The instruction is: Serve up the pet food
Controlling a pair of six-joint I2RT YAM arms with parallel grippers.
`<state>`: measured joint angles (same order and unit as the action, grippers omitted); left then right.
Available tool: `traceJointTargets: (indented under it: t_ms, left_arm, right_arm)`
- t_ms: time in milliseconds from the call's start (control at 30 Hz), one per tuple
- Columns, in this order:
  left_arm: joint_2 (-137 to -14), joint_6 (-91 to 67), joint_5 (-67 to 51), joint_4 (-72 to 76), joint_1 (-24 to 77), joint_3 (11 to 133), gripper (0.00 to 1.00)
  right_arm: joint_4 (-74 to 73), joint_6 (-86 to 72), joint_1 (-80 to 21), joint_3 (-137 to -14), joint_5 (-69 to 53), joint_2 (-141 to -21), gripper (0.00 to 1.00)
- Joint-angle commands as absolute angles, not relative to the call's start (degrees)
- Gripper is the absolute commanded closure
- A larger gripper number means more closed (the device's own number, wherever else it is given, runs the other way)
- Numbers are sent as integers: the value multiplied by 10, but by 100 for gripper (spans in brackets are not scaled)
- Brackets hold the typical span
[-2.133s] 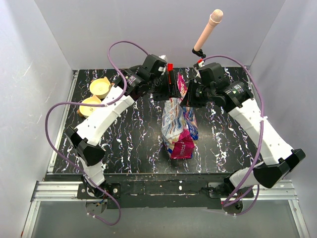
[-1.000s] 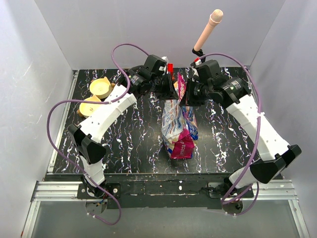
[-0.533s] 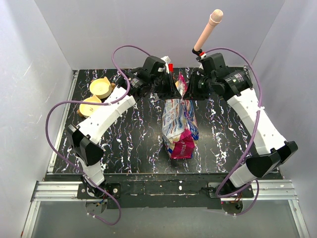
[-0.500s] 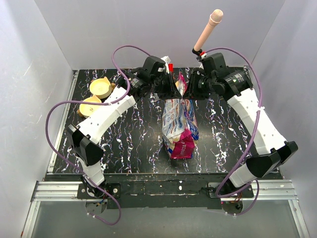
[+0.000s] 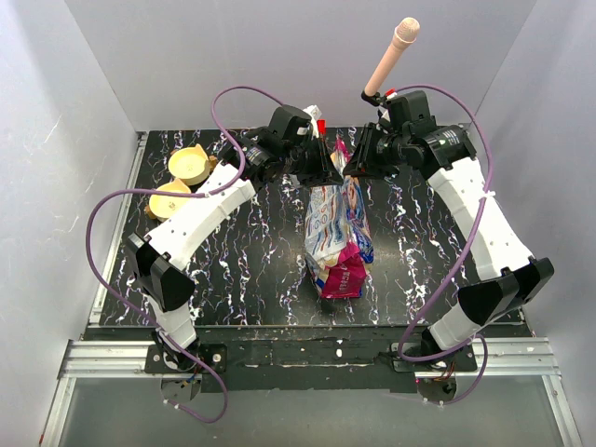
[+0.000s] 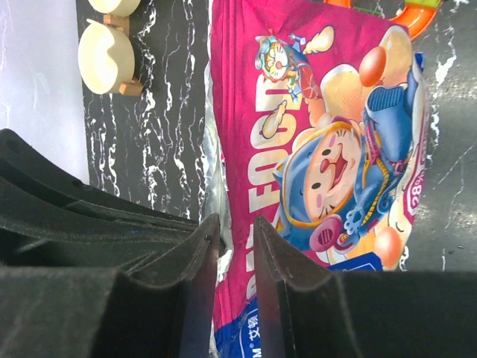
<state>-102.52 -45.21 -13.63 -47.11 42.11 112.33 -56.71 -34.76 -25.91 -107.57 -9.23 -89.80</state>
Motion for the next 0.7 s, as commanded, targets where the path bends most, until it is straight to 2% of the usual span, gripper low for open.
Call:
traceJointTargets:
  t_ms: [0,133,267,300,400,433,567,667]
  left_arm:
    - [-999,-447,-144,-463,420,1115,100]
    - [-996,-446,-145,-459,420,1112,100]
    - [-994,-446,-148,-456,419,1108,100]
    - [-993,-445,-148,-455,420,1108,100]
    - [-991,-443,-143,-454,419,1107,100]
    - [-991,-443,-141,-455,420,1106,100]
    - [-990,-447,-103,-482,419,1110,100]
    - [-989,-453,-62,-505,420,1115,100]
  right_arm:
    - [-539,-369,-261,-1080,-122,-902,69]
    - [-500,-377,-261,-1042,-146,-896,71]
    - [-426,-398,-253,-984,-222,-884,75]
    - [-399,-405,-250,-966,-242,-877,77]
    - [-351,-427,-236,-909,-265,-853,99]
    - [-346,-430,-230,-897,-266,-848,99]
    - [-392,-411,-225,-896,-193,-838,99]
    - [-482,-384,-237,-940,-66,-845,99]
